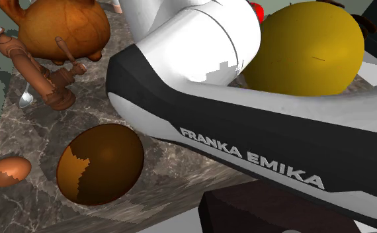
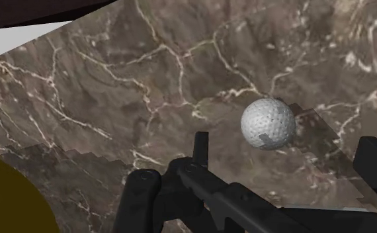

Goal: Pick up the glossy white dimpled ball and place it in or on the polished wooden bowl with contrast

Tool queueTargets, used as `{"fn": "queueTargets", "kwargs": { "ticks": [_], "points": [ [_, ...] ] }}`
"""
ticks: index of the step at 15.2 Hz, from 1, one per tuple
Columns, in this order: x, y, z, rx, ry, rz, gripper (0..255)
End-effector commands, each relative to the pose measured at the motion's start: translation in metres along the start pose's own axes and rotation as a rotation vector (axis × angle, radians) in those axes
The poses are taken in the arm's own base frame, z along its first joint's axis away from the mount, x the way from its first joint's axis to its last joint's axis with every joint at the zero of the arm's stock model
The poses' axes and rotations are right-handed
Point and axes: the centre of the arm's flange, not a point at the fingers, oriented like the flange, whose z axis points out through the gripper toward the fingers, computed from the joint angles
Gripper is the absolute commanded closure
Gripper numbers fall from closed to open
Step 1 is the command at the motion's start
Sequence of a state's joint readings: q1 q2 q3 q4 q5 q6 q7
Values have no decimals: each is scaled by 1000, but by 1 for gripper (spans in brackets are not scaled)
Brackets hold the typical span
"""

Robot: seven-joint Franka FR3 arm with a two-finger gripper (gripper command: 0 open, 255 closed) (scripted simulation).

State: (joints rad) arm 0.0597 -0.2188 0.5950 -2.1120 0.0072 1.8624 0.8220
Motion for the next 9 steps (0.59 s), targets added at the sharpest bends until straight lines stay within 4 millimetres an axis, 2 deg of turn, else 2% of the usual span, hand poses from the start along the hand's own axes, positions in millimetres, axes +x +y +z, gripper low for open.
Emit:
{"fn": "queueTargets", "kwargs": {
  "ticks": [1,6,9],
  "points": [
    [2,-5,11,-3,2,3,0],
    [2,-5,37,-3,2,3,0],
    [2,-5,40,-3,2,3,0]
  ]
}}
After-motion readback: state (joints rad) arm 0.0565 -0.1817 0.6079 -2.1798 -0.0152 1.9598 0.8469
